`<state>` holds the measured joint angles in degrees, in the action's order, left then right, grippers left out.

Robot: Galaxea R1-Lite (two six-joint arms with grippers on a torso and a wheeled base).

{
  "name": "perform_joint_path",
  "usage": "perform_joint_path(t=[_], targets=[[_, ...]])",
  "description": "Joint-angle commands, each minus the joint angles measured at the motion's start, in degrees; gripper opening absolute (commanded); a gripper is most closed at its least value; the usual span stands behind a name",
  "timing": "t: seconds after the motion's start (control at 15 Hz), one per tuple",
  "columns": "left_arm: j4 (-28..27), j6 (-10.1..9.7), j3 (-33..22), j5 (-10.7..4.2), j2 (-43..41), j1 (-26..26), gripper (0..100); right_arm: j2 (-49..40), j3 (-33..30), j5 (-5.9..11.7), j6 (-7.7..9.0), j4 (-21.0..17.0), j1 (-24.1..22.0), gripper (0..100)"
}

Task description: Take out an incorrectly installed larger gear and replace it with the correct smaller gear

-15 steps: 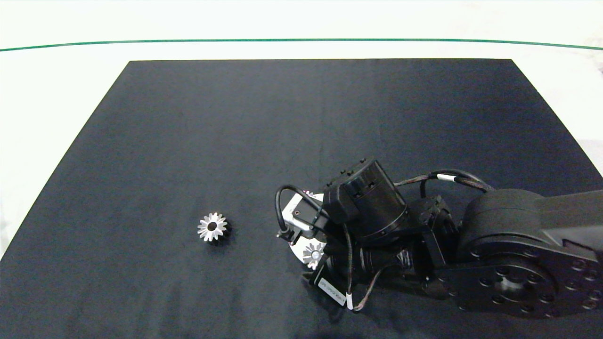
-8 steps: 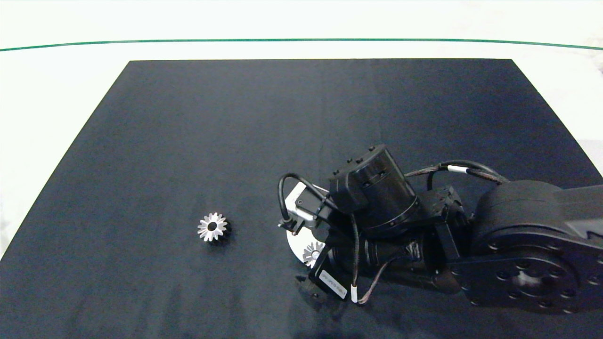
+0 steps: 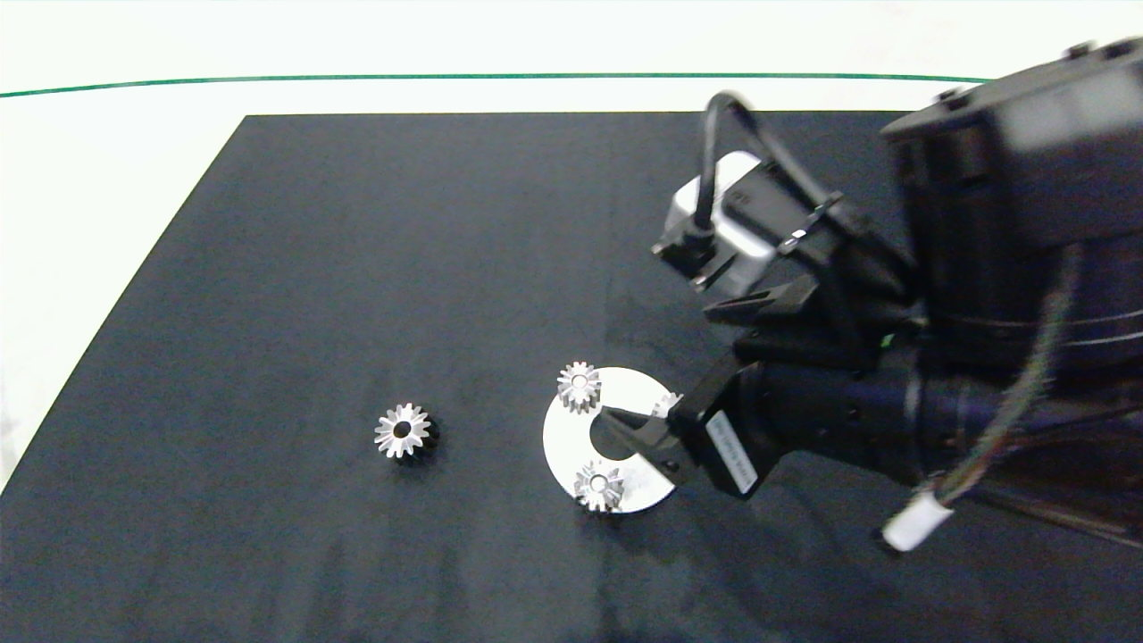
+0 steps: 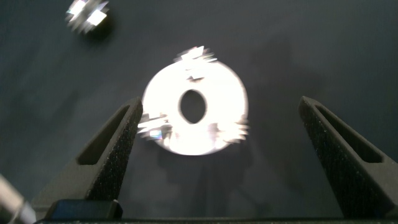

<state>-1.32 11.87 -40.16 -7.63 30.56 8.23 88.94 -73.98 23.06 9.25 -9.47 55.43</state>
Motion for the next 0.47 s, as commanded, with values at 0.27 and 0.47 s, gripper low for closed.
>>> perform_joint_path(t=[0.27,0.47], targets=[[-0.09,-0.27,0.61,-0.10,-0.50,-9.81,100,-18.19,-0.02,3.04,0.42,-0.20,-15.09,100],[-0.62,-1.68,1.13,-0.10,-2.52,-15.17,100,-27.95,2.18,4.27,0.42,-0.37,-27.92,100]])
